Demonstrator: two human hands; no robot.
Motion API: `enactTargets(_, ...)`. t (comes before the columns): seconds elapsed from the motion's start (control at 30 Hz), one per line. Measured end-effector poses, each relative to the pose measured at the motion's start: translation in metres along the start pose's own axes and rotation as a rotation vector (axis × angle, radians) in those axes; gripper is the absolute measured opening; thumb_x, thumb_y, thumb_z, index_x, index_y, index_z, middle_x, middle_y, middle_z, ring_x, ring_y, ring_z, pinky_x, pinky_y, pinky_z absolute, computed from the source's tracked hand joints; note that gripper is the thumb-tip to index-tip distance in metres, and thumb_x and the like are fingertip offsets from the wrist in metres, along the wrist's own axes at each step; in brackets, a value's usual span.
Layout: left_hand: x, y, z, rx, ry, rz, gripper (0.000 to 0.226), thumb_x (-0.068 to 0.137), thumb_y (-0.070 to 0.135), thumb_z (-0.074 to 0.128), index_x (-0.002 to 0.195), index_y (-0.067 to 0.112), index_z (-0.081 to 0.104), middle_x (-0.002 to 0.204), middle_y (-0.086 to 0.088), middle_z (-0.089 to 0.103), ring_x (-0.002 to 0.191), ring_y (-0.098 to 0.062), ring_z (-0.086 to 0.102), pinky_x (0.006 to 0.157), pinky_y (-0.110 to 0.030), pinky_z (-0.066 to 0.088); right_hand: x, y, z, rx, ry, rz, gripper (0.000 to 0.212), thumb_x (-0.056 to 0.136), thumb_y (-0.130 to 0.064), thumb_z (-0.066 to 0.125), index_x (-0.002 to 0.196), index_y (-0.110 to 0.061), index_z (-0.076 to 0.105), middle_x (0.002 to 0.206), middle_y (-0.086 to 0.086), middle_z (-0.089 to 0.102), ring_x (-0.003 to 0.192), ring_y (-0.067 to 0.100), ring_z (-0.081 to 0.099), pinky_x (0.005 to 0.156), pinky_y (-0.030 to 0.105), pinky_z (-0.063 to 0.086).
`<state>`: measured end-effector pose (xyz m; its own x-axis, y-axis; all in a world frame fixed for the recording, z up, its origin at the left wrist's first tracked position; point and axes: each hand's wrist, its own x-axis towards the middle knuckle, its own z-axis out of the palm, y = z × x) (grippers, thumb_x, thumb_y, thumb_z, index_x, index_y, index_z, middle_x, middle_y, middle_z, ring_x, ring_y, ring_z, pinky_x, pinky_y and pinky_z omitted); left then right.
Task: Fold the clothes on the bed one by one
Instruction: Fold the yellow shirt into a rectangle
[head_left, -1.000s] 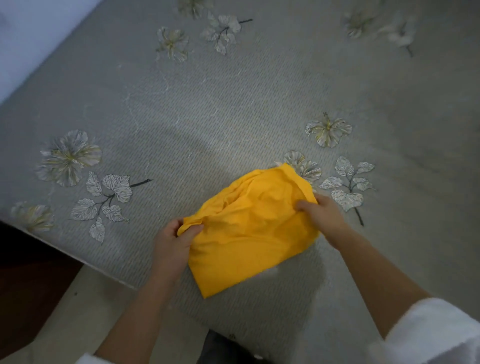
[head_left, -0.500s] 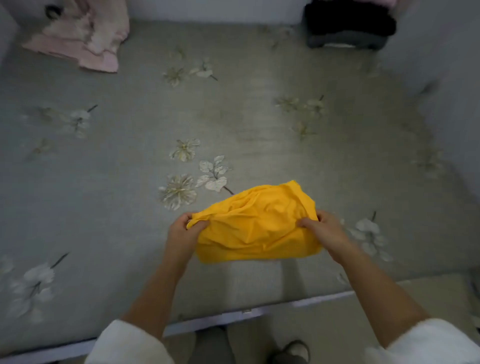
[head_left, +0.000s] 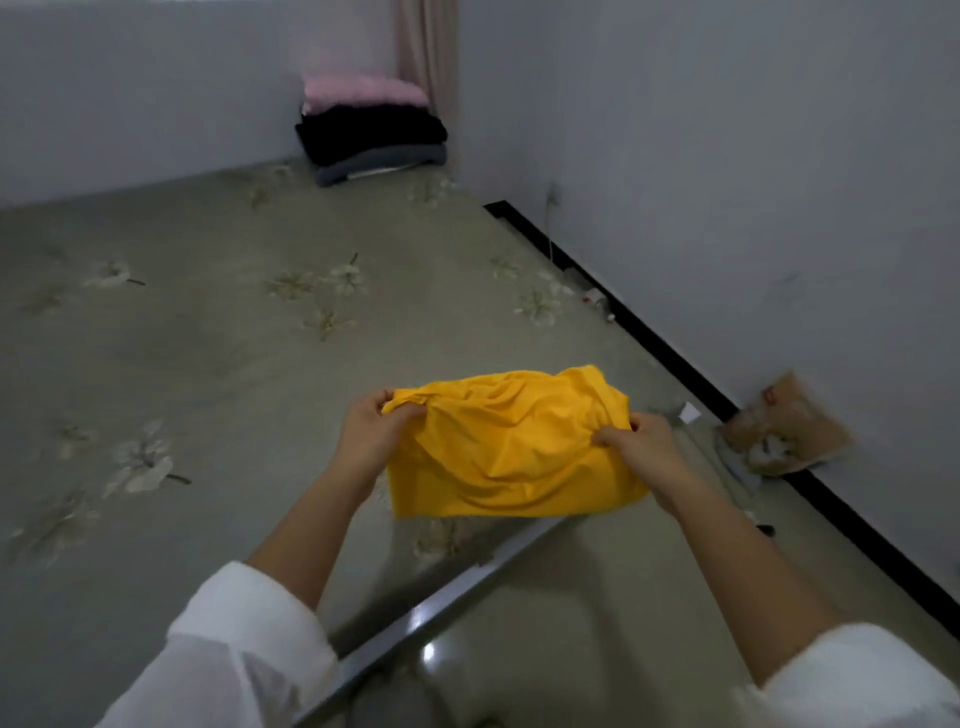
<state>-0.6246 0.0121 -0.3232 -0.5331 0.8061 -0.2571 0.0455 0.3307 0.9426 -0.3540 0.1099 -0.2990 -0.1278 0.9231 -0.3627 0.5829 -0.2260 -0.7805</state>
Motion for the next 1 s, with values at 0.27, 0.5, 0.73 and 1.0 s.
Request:
enactTargets(0.27,0.046,0.079,0.145,0.075,-0.123,0.094,0.011,0.087,0.023,0.065,0.076,0.023,0.063,0.077,0.001,0.059,0.075,-0.014,0.051,0.062,-0.030,0.037,0.060,0.038,-0.138,0.101,0.107,0.066,0.026,0.084,-0.017,0.067,0.104,-0.002,0.064,0.102,0.014,0.062,0.090,0.028,0.057,0.091,0.053,0.047)
enactTargets(0.5,0.134,0.123,0.280,0.078,-0.200,0.124,0.006,0.086,0.020,0.065,0.080,0.021,0.065,0.078,0.000,0.062,0.077,-0.014,0.054,0.064,-0.029,0.039,0.173,0.063,-0.237,0.223,0.098,0.050,0.014,0.086,-0.020,0.066,0.098,-0.023,0.059,0.089,-0.006,0.057,0.078,0.012,0.055,0.070,0.033,0.045)
enactTargets(0.73,0.222,0.176,0.404,0.106,-0.240,0.121,0.003,0.086,0.022,0.065,0.084,0.021,0.067,0.086,-0.004,0.067,0.084,-0.018,0.057,0.069,-0.031,0.042,0.300,0.064,-0.331,0.190,0.165,0.085,0.026,0.084,-0.010,0.068,0.107,0.002,0.066,0.107,0.020,0.065,0.085,0.023,0.060,0.068,0.030,0.044)
enactTargets(1.0,0.316,0.223,0.504,0.093,-0.132,0.152,0.007,0.088,0.027,0.064,0.090,0.022,0.067,0.091,-0.004,0.067,0.088,-0.019,0.058,0.068,-0.030,0.043,0.451,0.040,-0.413,0.160,0.122,0.029,0.022,0.081,-0.007,0.070,0.101,0.001,0.068,0.107,0.020,0.067,0.088,0.027,0.061,0.076,0.037,0.047)
